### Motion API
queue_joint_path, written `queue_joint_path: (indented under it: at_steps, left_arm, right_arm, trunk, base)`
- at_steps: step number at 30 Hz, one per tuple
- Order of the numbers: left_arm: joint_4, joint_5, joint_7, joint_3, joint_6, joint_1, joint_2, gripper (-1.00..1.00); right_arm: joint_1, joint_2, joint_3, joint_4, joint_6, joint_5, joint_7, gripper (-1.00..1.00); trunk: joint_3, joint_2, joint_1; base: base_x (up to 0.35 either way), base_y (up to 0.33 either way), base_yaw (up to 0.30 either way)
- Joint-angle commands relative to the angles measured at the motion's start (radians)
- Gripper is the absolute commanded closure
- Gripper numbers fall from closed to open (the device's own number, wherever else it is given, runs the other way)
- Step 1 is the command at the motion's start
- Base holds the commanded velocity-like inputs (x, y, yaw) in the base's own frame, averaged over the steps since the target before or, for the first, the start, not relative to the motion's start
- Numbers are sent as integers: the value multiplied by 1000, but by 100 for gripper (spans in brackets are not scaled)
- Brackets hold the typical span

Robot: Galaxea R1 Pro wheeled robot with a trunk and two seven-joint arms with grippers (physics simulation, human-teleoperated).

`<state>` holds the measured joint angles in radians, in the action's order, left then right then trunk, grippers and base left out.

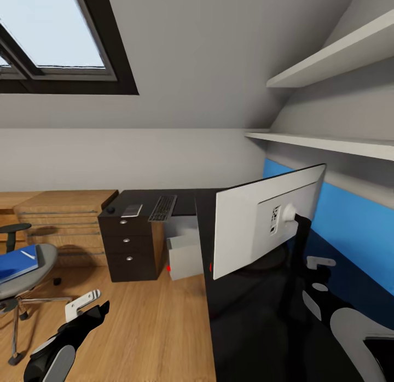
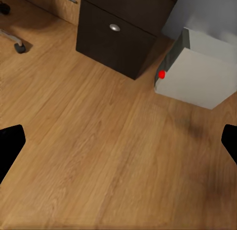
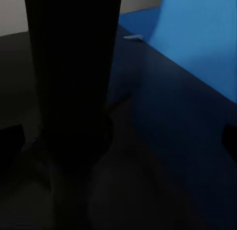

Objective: In the bedroom, organize the workspace by keeping the computer under the desk, ensuring the monitor is on the desk, placing the keyboard on the desk next to the monitor, placing the mouse on the desk next to the keyboard, moving the folder from the swivel chair onto the desk next to the mouse, stacking the notebook on top of the folder with the pen on top of the notebook, and positioning the swivel chair next to the desk.

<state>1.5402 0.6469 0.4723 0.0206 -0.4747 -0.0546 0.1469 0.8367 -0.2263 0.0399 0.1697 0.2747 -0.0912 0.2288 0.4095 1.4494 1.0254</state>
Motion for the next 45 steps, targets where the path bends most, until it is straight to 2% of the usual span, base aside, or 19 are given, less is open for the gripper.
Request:
queue_joint_path:
  at_steps: [1, 8, 11, 12, 15, 18, 19, 29, 30, 34, 35, 36, 37, 39, 40, 44, 45]
  left_arm:
    - [1, 10, 8, 0, -2, -1, 0, -100]
    - [0, 11, 9, 1, -2, -1, 0, -100]
    - [-8, 11, 9, 0, 0, -1, 0, -100]
    - [-15, 11, 9, 0, 1, -1, 0, -100]
    - [-17, 11, 9, -1, 1, -1, 0, -100]
    - [-18, 9, 8, -2, 3, -1, -1, -100]
    - [-18, 8, 8, -3, 4, -1, -1, -100]
    - [-23, 8, 9, -5, 7, -1, -2, -100]
    - [-87, -21, 9, -10, 10, -1, -4, -100]
    - [-94, -37, 8, -10, 10, -1, -6, -100]
    - [-96, -43, 8, -10, 10, -1, -6, -100]
    - [-98, -48, 8, -10, 11, -1, -7, -100]
    - [-99, -50, 8, -10, 11, -1, -7, -100]
    - [-99, -53, 8, -10, 11, -1, -7, -100]
    - [-99, -54, 8, -10, 11, -1, -7, -100]
    - [-100, -55, 8, -11, 11, -1, -8, -100]
    - [-100, -56, 8, -11, 11, -1, -8, -100]
  right_arm:
    - [1, 0, 5, -1, 5, -9, 1, -100]
    - [1, 10, 6, -1, 6, -9, 1, -100]
    - [1, 26, 6, 0, 6, -10, 2, -100]
    - [0, 40, 6, 0, 5, -10, 2, -100]
    - [0, 50, 7, 1, 5, -10, 3, -100]
    - [0, 79, 6, 6, 5, -8, 7, -100]
    - [-1, 111, 5, 9, 4, -6, 10, -100]
    - [0, 121, 4, 11, -9, -9, 11, -100]
    - [-2, 136, 0, 151, -253, -19, 10, -100]
    - [-17, 157, -3, 304, -409, -19, 11, -100]
    - [-41, 169, -3, 395, -491, -19, 12, -100]
    - [-102, 188, -3, 547, -611, -19, 15, -100]
    - [-151, 202, -3, 653, -682, -19, 20, -100]
    - [-196, 216, -3, 757, -741, -19, 28, -100]
    - [-233, 231, -3, 856, -789, -19, 40, -100]
    - [-279, 261, -3, 1017, -867, -20, 78, -100]
    - [-292, 276, -1, 1067, -896, -21, 96, -100]
  trunk:
    - [1, 1, 0]
    - [1, 1, 0]
    - [1, 1, 0]
    - [1, 1, 0]
    - [1, 1, 0]
    - [1, 1, 0]
    - [1, 1, 0]
    - [1, 1, 0]
    - [1, 1, 0]
    - [1, 1, 0]
    - [1, 1, 0]
    - [1, 1, 0]
    - [1, 1, 0]
    - [1, 1, 0]
    - [1, 1, 0]
    - [1, 1, 0]
    - [1, 1, 0]
  base:
    - [-195, 0, 0]
    - [-297, 6, 0]
    - [-328, 50, 0]
    - [-333, 66, 0]
    - [-313, 47, 0]
    - [-112, 13, 0]
    - [-17, 2, 0]
    - [-5, 1, 0]
    - [0, 0, 0]
    - [0, 0, 0]
    - [0, 0, 0]
    - [0, 0, 0]
    - [0, 0, 0]
    - [0, 0, 0]
    - [0, 0, 0]
    - [0, 0, 0]
    - [0, 0, 0]
